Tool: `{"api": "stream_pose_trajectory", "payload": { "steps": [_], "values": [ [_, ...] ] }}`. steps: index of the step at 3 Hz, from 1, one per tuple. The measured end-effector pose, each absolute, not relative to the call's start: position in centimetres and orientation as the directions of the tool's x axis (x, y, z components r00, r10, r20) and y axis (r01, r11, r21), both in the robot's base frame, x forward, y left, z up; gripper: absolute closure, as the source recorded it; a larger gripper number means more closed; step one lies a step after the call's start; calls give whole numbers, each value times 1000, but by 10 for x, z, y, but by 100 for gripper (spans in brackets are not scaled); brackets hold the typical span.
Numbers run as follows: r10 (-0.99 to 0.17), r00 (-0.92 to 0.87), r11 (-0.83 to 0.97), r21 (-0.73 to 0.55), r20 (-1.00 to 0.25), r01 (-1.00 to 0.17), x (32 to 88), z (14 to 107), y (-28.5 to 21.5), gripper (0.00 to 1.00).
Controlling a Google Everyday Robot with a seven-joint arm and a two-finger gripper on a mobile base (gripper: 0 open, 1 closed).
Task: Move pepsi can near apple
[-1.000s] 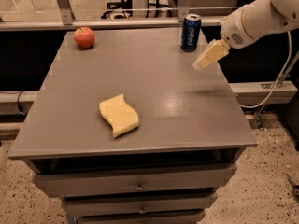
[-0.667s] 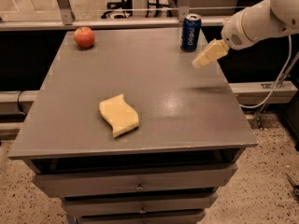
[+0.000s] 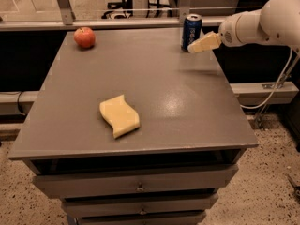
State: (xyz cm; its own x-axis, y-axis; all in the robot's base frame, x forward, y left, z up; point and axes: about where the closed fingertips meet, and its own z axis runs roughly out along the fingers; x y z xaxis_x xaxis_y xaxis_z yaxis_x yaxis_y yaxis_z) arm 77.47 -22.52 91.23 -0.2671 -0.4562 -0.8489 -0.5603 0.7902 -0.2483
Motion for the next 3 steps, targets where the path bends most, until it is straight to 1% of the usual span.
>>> {"api": "stream_pose_trajectory", "payload": {
  "steps": [1,3],
  "values": [
    [-390,-255,820,-208,-885,-534,809,909,-226,0],
    [-249,-254,837,-76,-935,-541,863,896,-200,1]
  ]
}}
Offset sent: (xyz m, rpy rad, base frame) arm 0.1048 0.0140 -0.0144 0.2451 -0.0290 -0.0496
